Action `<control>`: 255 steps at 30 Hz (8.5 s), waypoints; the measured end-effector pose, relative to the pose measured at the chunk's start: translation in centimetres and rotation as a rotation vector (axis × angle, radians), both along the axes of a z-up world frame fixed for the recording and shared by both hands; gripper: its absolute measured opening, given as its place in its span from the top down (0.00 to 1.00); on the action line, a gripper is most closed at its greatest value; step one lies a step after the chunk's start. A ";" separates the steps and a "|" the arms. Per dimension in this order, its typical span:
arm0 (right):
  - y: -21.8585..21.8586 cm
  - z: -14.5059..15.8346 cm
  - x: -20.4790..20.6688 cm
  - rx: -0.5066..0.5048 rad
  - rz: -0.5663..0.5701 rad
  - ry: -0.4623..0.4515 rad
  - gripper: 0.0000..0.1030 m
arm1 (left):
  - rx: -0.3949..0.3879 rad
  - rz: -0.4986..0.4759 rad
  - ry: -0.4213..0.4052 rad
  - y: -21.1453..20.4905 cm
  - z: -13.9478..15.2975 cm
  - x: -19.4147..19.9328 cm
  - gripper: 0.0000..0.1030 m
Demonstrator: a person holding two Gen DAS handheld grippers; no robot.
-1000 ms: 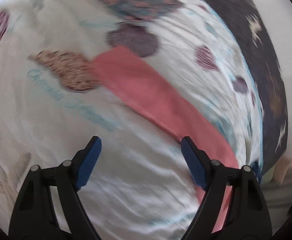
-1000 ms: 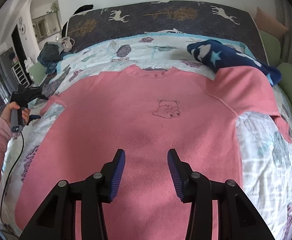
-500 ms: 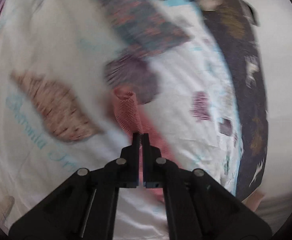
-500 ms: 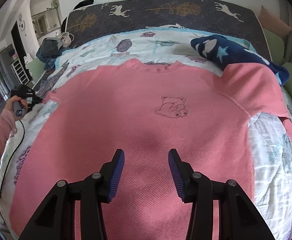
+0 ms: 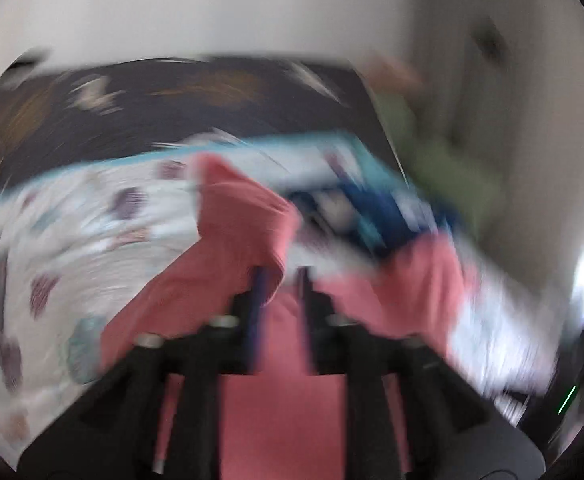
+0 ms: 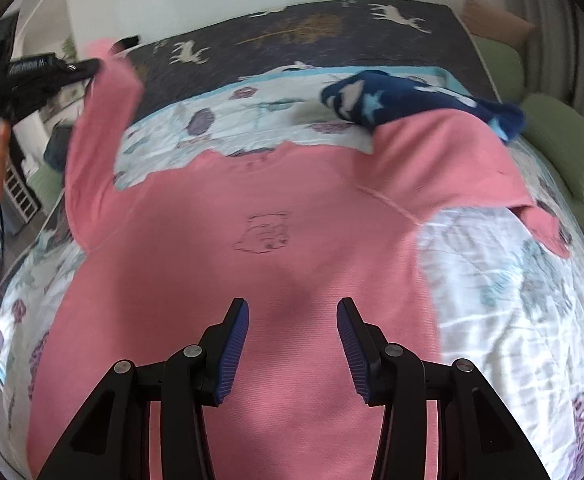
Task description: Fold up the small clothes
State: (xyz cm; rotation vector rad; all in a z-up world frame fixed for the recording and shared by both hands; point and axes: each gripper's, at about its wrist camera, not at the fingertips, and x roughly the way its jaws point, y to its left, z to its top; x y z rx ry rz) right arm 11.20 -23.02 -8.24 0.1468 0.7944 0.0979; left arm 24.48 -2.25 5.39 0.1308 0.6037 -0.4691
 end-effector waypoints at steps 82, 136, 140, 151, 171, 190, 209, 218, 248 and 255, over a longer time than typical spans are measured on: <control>-22.7 -4.1 7.1 0.475 -0.271 0.079 0.46 | 0.003 0.526 0.249 12.8 -13.0 3.4 0.94; -5.0 1.2 0.0 -0.056 0.293 -0.079 0.40 | 0.002 0.013 0.133 -3.2 -9.6 -5.2 0.42; -12.5 -0.2 1.6 0.263 -0.001 0.036 0.40 | 0.121 -0.205 0.068 -10.8 -9.0 -5.5 0.42; -18.0 -2.9 -0.6 0.484 -0.188 0.105 0.40 | 0.386 -0.362 0.116 -21.1 -13.0 -2.6 0.96; -7.8 -0.6 3.9 0.132 0.104 0.043 0.40 | -0.520 0.587 0.396 16.5 -15.7 -2.6 0.48; -3.4 -2.3 6.3 -0.278 0.216 -0.001 0.39 | -0.473 0.511 0.312 14.6 -12.4 -0.2 0.95; -9.7 -2.1 6.2 -0.067 0.062 0.026 0.86 | -0.246 0.543 0.192 14.0 -9.9 -4.8 0.39; -6.8 -1.3 6.7 -0.072 0.148 -0.013 0.77 | -0.239 0.484 0.364 13.2 -12.1 0.0 0.56; -6.6 1.1 12.1 -0.081 0.210 -0.005 0.52 | 0.010 0.429 0.388 12.5 -13.5 -1.2 0.53; -5.4 0.7 17.1 -0.050 0.229 0.056 0.52 | -0.040 0.420 0.383 12.5 -13.1 -4.0 0.93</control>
